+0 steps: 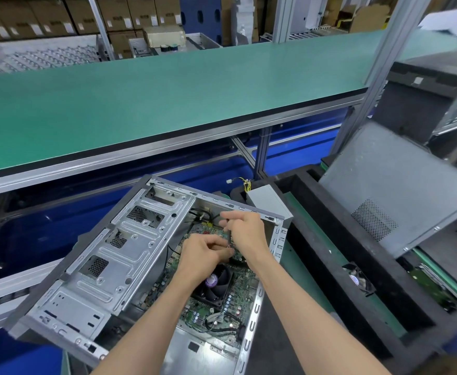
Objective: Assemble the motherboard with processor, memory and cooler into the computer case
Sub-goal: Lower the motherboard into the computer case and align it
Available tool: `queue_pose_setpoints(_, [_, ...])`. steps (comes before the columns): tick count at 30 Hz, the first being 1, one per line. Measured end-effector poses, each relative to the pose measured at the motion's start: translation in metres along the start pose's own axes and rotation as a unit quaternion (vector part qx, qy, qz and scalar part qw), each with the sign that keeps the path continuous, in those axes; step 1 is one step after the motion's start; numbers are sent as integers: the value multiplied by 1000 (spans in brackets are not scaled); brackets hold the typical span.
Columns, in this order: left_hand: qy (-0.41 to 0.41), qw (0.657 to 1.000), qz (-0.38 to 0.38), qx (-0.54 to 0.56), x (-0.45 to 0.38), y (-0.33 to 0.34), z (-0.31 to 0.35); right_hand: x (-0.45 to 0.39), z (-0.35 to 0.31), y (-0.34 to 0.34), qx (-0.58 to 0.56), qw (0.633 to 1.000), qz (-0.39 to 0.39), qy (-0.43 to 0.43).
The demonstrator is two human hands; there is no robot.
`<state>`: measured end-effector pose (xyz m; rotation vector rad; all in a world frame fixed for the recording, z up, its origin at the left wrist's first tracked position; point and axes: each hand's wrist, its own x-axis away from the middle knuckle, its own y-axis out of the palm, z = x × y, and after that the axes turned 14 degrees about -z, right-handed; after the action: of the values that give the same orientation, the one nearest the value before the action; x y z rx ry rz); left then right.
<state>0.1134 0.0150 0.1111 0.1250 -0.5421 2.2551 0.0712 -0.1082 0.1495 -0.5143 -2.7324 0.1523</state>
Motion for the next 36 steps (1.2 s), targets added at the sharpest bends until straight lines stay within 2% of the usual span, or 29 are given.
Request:
queue_pose_setpoints(2, [-8, 999, -24, 42, 1, 2, 1, 1, 1, 2, 66, 997, 1, -31])
queue_pose_setpoints(4, [-22, 989, -60, 134, 2, 6, 0, 1, 2, 6, 145, 988, -1, -60])
queue_pose_setpoints(7, [-23, 951, -112, 287, -1, 7, -6, 2, 2, 8, 211, 975, -10, -63])
queue_pose_setpoints(9, [-6, 934, -138, 329, -6, 4, -8, 2, 2, 8, 226, 972, -12, -67])
queue_pose_setpoints(15, [19, 961, -157, 229, -17, 14, 5, 6, 4, 8, 205, 976, -16, -65])
queue_pose_setpoints(18, [13, 985, -115, 126, -22, 18, 7, 10, 5, 10, 238, 967, -12, -88])
queue_pose_setpoints(20, [38, 992, -111, 43, -26, 11, 8, 14, 4, 12, 268, 956, 4, -118])
queue_pose_setpoints(24, [70, 986, -144, -37, -30, -4, 14, 14, 2, 14, 295, 944, 22, -146])
queue_pose_setpoints(31, [71, 979, -185, -38, -44, -9, 17, 11, 3, 13, 297, 944, 59, -132])
queue_pose_setpoints(36, [74, 973, -136, -173, -58, -5, 4, 8, 3, 13, 349, 928, 51, -121])
